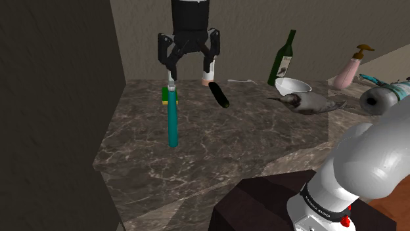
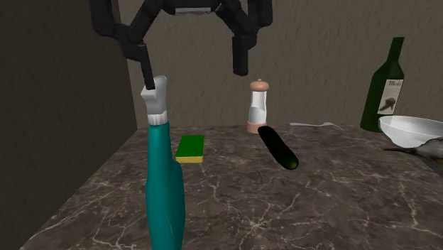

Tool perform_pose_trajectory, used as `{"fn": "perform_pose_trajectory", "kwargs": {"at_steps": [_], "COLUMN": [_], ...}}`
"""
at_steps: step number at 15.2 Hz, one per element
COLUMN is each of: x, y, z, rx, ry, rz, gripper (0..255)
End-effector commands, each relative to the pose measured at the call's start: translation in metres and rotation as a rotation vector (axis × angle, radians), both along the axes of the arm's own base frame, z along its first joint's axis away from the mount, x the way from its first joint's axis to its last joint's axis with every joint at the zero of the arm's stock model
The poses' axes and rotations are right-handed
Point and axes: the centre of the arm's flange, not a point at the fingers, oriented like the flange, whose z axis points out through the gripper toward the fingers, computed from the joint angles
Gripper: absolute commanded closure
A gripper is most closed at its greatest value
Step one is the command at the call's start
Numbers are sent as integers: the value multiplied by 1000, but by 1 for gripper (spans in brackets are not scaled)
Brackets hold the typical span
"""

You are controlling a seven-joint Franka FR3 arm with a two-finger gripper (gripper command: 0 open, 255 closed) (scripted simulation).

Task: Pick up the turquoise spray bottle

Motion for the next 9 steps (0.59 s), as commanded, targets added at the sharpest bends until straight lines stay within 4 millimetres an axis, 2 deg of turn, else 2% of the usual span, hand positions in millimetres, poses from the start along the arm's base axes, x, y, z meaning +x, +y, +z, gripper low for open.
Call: {"fn": "perform_pose_trajectory", "kwargs": {"at_steps": [1, 2, 3, 9], "x": [9, 14, 15, 15], "y": [26, 39, 43, 43], "z": [2, 3, 3, -29], "rx": [1, 1, 1, 1], "ry": [-4, -6, -6, -6], "rz": [-12, -17, -18, -18], "gripper": [0, 0, 0, 0]}}
